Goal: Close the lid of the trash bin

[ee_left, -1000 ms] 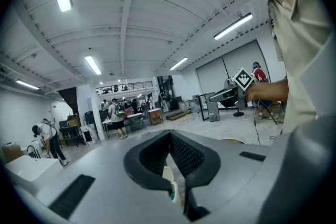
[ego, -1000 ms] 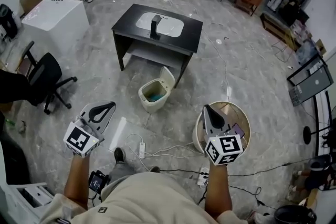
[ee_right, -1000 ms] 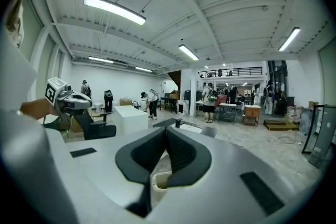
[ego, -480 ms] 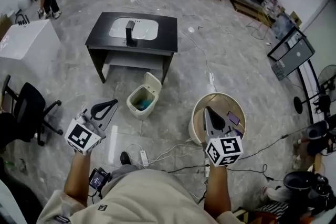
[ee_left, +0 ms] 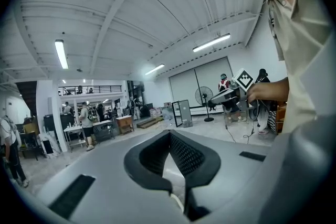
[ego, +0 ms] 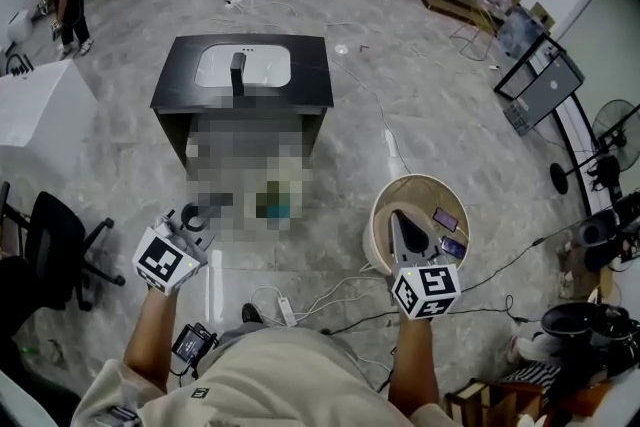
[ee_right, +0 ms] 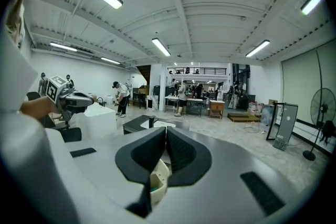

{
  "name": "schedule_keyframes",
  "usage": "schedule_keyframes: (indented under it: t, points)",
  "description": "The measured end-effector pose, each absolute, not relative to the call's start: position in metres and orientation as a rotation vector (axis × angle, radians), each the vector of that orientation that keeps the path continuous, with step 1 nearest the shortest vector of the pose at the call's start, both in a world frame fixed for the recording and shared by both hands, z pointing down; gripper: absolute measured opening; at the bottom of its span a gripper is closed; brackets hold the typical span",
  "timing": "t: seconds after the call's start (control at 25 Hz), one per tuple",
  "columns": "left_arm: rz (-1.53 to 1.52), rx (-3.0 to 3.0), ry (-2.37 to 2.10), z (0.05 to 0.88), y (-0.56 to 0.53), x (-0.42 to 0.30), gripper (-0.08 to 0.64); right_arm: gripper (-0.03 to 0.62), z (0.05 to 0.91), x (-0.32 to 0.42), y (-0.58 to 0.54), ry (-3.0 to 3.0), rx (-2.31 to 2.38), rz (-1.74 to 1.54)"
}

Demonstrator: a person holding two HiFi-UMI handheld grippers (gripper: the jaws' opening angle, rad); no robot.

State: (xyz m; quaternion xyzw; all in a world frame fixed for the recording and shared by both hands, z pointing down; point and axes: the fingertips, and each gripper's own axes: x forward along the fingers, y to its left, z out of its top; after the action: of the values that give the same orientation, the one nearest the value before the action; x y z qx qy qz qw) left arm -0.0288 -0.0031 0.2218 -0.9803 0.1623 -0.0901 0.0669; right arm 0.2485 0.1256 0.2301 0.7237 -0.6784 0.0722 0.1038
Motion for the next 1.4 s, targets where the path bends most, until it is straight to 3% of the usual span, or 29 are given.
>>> schedule_keyframes:
  t: [0.76,1.12,1.4]
  points:
    - [-0.249,-3.039,0.468,0.238,-0.074,-0.086,0.015,0.025,0.236,0.193,0.049,-1.924,2.094,0.212]
    - [-0.284,-2.983,0.661,0.247,-0.105,-0.094,0.015,0.025,0.264,0.21,-0.027,-2.071,1.976,0.248]
    - [-0.362,-2.968,0.86,0.258,-0.133,-0.058,0.015,0.025,0.291,0.248,-0.1,-2.207,1.807,0.278]
